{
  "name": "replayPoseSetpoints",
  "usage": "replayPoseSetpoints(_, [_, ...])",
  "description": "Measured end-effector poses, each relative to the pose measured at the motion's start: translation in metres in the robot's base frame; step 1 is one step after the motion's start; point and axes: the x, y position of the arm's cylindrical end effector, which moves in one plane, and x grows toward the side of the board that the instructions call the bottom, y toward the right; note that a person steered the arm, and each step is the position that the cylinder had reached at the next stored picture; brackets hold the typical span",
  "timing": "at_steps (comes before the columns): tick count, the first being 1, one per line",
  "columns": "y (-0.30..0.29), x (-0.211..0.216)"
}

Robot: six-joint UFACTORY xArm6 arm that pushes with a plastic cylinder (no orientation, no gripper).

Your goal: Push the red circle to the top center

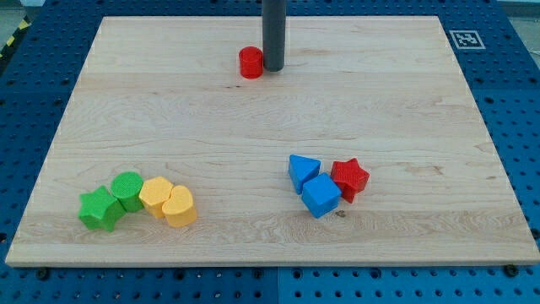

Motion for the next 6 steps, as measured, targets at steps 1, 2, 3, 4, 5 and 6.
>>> replayPoseSetpoints(1, [0.010, 0.022])
replayPoseSetpoints(2, [0.003, 0.041])
replayPoseSetpoints(3, [-0.047, 0.020])
replayPoseSetpoints(4, [-0.068, -0.001])
replayPoseSetpoints(5, [-0.066, -0.021])
replayPoseSetpoints(6, [-0.048, -0.032])
